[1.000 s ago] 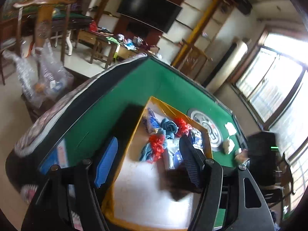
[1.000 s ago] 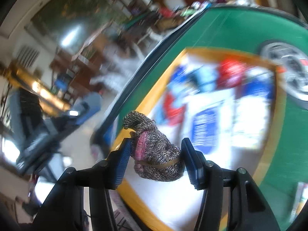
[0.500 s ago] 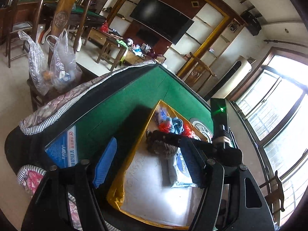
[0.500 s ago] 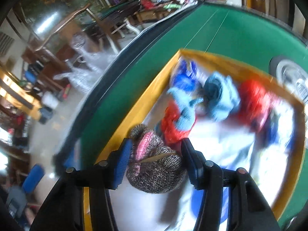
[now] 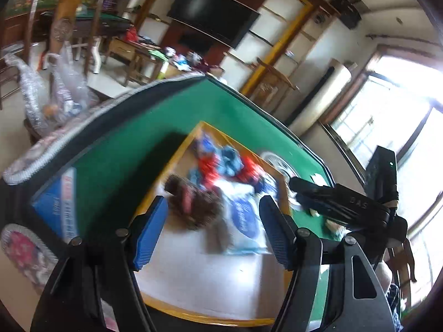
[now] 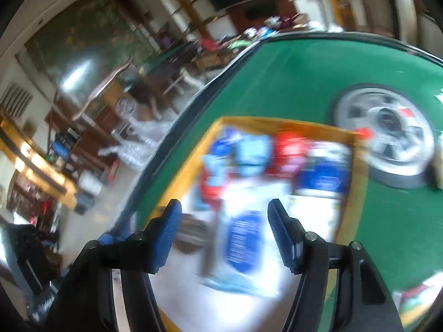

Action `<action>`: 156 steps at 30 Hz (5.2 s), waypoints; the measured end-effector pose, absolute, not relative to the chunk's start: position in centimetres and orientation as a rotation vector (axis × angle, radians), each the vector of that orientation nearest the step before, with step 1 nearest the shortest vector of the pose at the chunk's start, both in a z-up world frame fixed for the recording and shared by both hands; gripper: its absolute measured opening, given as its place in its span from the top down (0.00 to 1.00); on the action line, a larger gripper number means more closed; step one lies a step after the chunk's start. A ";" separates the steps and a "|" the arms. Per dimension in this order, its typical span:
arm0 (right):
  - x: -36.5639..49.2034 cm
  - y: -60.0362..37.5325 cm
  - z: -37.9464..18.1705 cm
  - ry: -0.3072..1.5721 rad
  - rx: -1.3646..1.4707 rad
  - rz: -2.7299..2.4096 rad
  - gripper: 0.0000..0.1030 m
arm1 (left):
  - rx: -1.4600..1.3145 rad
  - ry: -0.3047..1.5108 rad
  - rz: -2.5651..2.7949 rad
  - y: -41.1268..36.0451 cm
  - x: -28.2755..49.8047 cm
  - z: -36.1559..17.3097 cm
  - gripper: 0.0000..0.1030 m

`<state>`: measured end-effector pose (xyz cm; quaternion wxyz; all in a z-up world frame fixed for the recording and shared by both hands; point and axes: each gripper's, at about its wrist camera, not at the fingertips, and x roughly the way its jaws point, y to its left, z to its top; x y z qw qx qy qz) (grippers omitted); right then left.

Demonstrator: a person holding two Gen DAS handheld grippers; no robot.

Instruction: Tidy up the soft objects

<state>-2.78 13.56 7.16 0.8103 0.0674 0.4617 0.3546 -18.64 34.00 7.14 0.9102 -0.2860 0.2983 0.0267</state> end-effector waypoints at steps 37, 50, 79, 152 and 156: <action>-0.5 -24.3 5.1 0.688 0.511 0.098 0.42 | -0.317 0.991 -0.393 10.5 -8.3 6.9 0.32; -0.2 -24.6 4.9 0.698 0.524 0.095 0.42 | -0.108 1.007 -0.357 3.5 4.0 5.2 0.33; 0.0 -27.2 4.1 0.713 0.586 0.005 0.42 | -0.090 0.923 -0.479 4.7 0.9 7.9 0.74; 17.4 -11.1 2.9 1.089 0.350 -0.069 0.52 | -0.563 0.851 -0.041 35.2 -15.8 3.2 0.73; 14.7 -9.4 4.2 1.069 0.322 0.054 0.52 | -0.436 0.908 0.020 34.1 -14.2 3.0 0.69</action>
